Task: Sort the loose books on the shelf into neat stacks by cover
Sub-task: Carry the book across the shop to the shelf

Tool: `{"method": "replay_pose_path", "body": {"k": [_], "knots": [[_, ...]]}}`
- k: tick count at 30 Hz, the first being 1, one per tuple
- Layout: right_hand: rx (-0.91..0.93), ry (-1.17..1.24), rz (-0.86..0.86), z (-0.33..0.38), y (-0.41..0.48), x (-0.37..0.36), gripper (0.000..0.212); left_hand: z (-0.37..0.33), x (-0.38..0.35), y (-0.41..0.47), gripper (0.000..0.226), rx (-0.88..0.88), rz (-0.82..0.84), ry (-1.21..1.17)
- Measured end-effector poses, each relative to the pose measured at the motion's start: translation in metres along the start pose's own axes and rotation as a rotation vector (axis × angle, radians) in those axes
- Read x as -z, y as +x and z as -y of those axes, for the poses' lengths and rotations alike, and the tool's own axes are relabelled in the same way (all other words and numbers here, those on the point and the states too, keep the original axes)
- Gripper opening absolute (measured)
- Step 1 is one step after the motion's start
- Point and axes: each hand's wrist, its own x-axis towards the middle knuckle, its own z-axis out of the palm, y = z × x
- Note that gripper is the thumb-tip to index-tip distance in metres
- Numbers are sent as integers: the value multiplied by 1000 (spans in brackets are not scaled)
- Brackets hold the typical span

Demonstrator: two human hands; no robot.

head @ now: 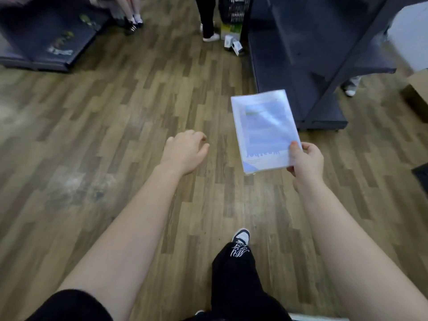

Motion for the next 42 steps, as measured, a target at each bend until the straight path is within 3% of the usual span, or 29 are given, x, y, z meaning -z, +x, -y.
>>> {"method": "replay_pose_path", "body": {"k": [15, 24, 32, 42], "knots": [[89, -54, 36, 119, 278, -78, 19, -48, 31, 313, 37, 24, -53, -25], [67, -95, 82, 146, 402, -212, 10, 16, 24, 466, 37, 74, 0, -45], [34, -70, 72, 206, 499, -342, 16, 93, 65, 629, 37, 49, -33, -44], [58, -73, 224, 268, 658, -436, 25, 129, 85, 823, 37, 43, -51, -2]]}}
